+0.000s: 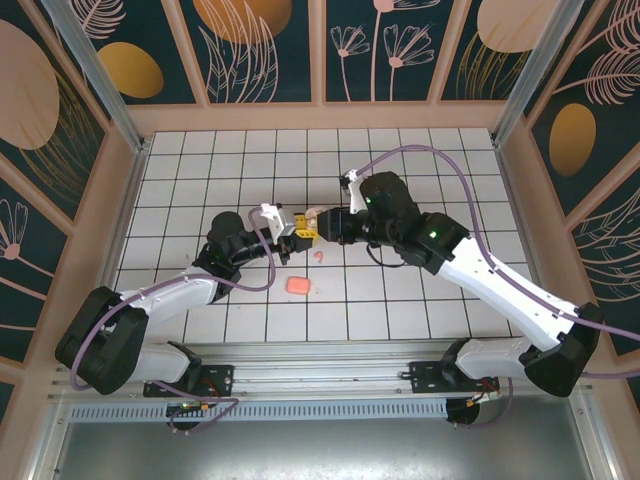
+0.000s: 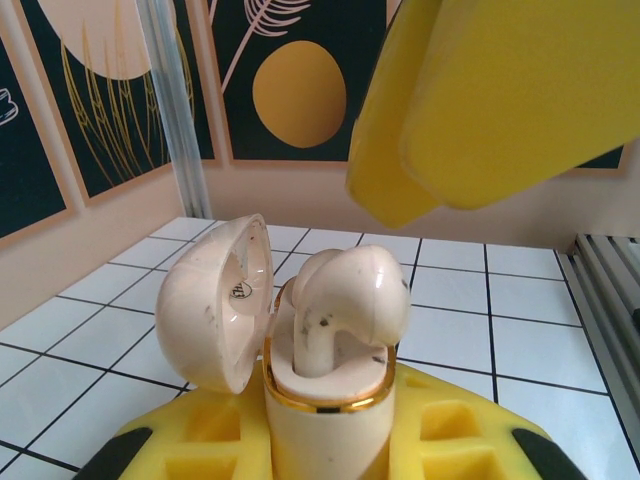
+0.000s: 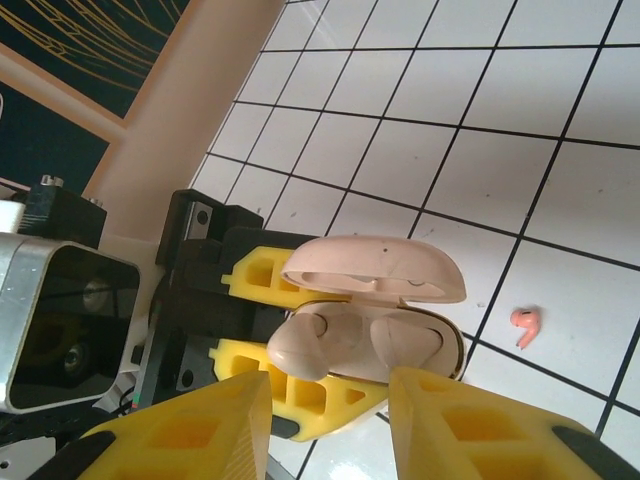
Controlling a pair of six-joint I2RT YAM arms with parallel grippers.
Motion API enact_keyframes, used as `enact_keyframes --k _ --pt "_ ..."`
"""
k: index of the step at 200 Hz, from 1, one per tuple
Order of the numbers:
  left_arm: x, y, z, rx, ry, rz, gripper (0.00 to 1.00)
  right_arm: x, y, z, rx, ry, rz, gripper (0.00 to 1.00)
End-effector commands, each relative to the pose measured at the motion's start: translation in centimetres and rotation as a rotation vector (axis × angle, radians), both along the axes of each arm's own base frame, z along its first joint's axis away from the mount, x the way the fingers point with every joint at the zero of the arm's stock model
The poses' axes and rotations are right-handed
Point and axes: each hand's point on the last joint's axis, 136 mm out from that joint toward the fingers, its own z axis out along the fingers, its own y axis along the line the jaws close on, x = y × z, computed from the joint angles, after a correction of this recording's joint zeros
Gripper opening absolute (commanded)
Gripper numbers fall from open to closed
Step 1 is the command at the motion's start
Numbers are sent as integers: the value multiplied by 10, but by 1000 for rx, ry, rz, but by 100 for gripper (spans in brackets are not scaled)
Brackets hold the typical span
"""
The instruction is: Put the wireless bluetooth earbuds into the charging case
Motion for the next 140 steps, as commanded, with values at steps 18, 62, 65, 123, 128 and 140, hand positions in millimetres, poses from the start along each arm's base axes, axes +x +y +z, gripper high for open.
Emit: enact_keyframes --k 18,62,65,123,128,140 --pt "1 -3 14 -18 -45 -4 2 -1 10 17 8 -43 34 36" --pt "0 -3 13 -19 -43 -4 2 -5 15 21 13 -56 61 36" --pt "0 -3 13 -19 -42 -5 2 -5 15 20 11 -55 61 36" --pt "-1 -2 16 -23 -47 -4 2 -3 20 13 -5 -49 76 29" --pt "-1 -2 16 -23 -47 -4 2 -3 20 13 -6 -49 76 29" --pt "-1 -2 17 -25 -50 -4 2 -2 21 11 -12 -47 79 28"
